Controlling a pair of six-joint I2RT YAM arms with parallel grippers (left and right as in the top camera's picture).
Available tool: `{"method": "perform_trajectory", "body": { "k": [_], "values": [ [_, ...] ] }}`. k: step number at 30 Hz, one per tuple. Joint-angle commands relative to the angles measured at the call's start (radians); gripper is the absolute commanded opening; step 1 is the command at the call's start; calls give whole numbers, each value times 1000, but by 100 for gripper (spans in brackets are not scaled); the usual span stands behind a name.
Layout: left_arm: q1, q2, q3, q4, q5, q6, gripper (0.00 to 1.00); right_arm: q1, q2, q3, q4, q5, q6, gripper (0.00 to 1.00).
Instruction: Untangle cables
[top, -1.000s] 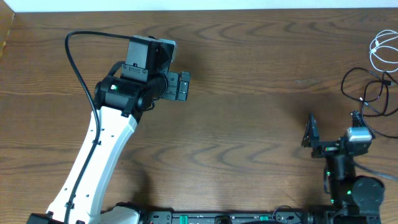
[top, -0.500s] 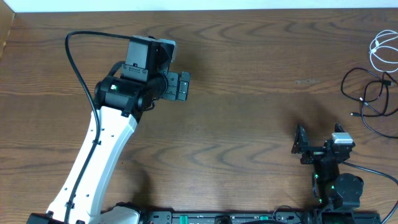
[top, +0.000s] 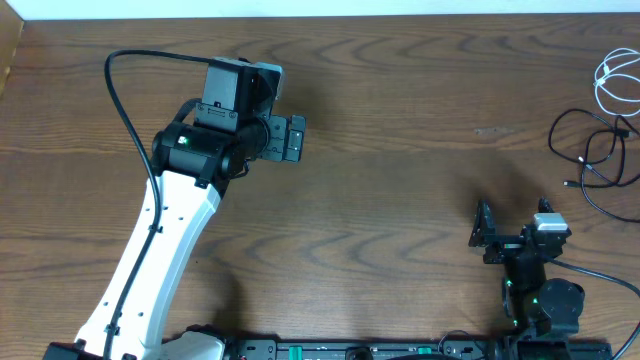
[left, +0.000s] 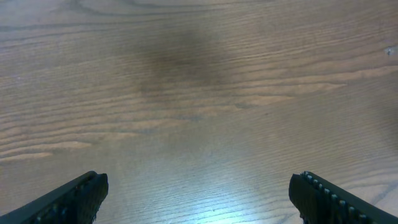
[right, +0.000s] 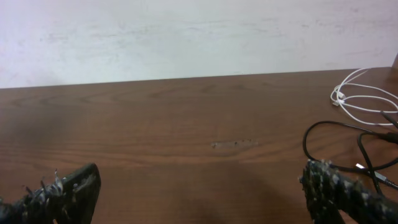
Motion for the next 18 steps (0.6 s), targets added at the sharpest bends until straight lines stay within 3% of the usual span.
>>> {"method": "perform_trajectory", "body": {
  "k": [1, 12, 18],
  "values": [
    [3, -3, 6, -2, 9, 8, 98, -6, -6, -2, -5, 7, 5, 99],
    [3, -14, 6, -3, -51, 9, 98, -6, -5, -2, -5, 8, 5, 99],
    [21, -210, -72, 22, -77, 28, 98, -6, -5, -2, -5, 7, 5, 99]
  ]
}}
